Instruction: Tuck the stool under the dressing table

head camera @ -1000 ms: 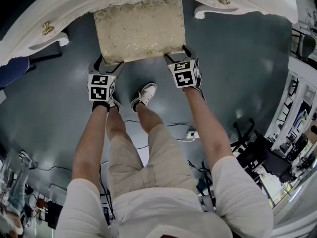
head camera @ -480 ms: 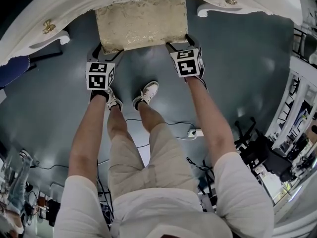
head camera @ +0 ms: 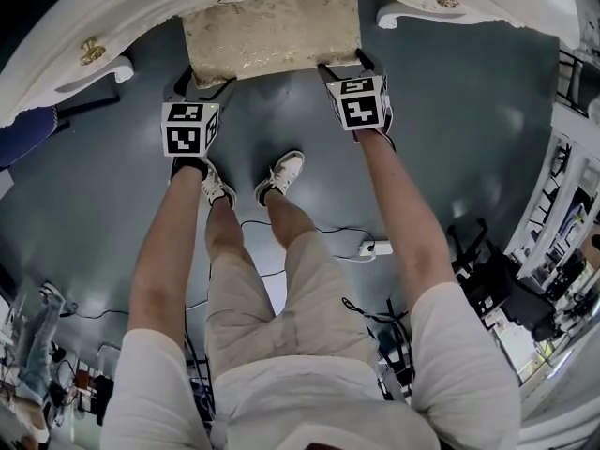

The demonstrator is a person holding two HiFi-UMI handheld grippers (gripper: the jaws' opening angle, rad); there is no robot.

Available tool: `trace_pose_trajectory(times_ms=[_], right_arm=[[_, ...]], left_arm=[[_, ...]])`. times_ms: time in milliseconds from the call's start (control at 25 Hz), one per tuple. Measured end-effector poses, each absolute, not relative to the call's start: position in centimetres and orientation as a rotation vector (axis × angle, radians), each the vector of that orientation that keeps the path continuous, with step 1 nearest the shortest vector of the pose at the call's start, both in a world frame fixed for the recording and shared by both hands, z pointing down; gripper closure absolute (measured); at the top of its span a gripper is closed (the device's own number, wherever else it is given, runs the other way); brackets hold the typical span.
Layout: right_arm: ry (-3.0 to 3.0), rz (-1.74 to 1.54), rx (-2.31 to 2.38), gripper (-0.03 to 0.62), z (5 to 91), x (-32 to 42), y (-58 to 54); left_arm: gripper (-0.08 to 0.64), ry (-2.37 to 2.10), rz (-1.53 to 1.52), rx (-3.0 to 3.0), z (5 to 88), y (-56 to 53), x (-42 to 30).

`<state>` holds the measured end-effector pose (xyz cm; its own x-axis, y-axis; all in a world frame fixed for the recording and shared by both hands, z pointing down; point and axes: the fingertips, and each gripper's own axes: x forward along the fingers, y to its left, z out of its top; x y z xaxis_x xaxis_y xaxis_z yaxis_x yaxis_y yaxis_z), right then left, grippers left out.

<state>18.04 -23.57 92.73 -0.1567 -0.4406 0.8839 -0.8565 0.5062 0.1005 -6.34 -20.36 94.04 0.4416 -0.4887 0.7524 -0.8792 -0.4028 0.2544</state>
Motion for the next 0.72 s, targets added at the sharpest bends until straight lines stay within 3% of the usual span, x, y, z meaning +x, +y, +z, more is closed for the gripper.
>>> trace_pose_trajectory(times_ms=[720], right_arm=[[-1.770, 0.521, 1.140, 0.232, 92.8, 17.6, -28.0]], left_arm=[[0.158, -1.229, 0.729, 2.045, 94.1, -24.6, -6.9]])
